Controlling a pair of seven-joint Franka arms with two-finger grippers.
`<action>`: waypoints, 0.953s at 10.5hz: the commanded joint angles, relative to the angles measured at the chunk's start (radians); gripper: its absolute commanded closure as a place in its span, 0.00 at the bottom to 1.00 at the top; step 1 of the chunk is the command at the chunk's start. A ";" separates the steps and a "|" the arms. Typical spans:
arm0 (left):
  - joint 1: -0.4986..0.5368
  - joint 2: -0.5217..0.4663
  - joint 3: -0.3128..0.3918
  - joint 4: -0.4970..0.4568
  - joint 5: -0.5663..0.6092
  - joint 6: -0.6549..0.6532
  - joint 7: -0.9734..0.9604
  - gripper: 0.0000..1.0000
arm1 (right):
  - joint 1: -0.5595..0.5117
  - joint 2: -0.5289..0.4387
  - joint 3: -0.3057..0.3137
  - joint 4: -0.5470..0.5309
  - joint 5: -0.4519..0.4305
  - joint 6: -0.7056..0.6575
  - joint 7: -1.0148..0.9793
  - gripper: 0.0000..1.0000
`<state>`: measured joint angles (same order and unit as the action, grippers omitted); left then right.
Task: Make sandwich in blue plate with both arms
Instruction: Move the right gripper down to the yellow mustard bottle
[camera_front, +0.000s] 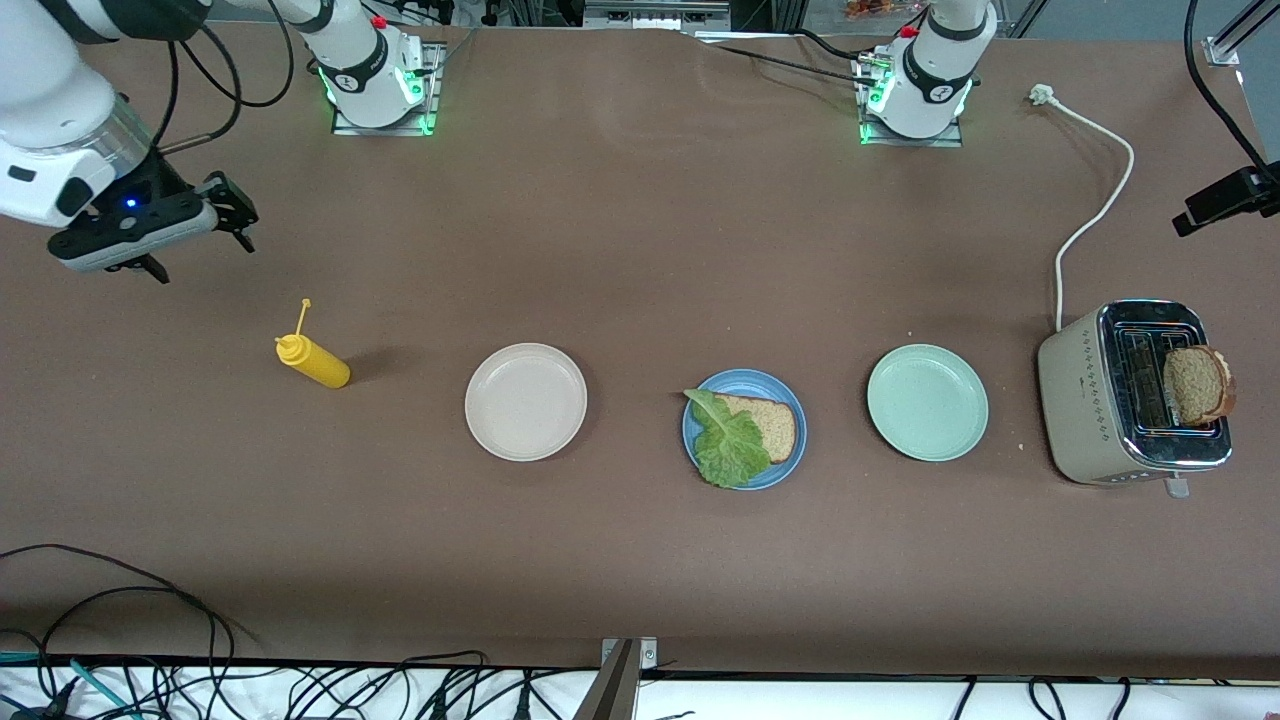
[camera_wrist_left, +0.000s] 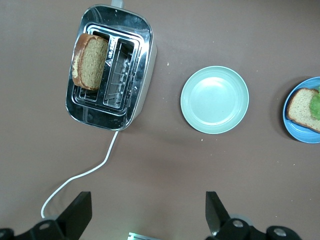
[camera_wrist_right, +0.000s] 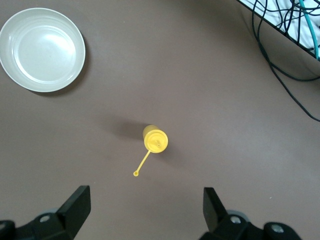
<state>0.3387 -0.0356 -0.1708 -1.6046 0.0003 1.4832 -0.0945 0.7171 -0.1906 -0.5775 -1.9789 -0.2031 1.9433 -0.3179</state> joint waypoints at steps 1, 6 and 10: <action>-0.001 0.000 -0.019 0.012 -0.008 -0.026 0.005 0.00 | -0.025 -0.010 -0.048 -0.026 0.071 0.052 -0.099 0.00; -0.020 0.002 -0.070 0.014 -0.013 -0.026 -0.008 0.00 | -0.385 0.075 0.140 -0.047 0.403 0.114 -0.519 0.00; -0.018 0.003 -0.070 0.015 -0.013 -0.026 0.002 0.00 | -0.511 0.167 0.142 -0.086 0.755 0.105 -1.029 0.00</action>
<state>0.3213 -0.0339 -0.2416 -1.6046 -0.0022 1.4733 -0.1008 0.2665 -0.0659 -0.4553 -2.0354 0.3867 2.0404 -1.0850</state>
